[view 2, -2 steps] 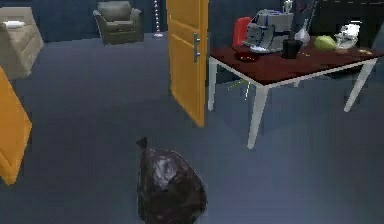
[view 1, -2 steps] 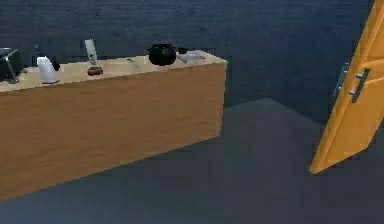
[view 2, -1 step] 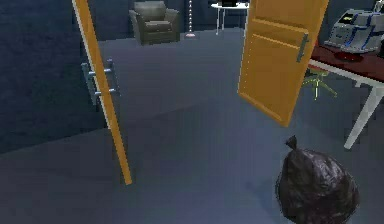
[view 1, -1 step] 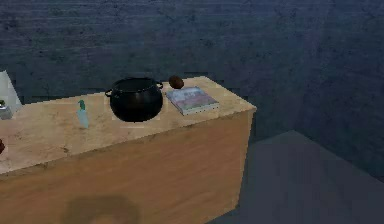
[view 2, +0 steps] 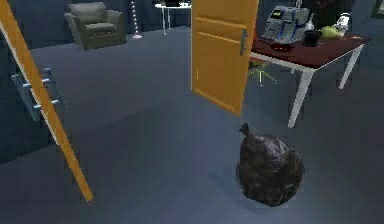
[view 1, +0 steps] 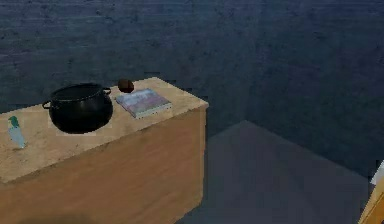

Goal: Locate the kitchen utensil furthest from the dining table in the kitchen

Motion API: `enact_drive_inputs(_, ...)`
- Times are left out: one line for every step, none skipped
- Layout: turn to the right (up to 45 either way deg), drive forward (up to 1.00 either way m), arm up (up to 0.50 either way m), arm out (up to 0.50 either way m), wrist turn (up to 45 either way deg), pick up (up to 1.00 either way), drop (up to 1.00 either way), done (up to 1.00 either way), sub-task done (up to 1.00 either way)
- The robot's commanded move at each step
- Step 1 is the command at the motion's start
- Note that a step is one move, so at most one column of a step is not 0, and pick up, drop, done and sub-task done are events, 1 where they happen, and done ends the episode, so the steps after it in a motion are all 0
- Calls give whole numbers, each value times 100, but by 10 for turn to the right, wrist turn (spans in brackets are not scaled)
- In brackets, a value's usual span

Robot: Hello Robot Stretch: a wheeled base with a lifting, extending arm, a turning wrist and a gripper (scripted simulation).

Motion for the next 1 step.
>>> enact_drive_inputs(0,15,0,0,0,0,0,0,0)
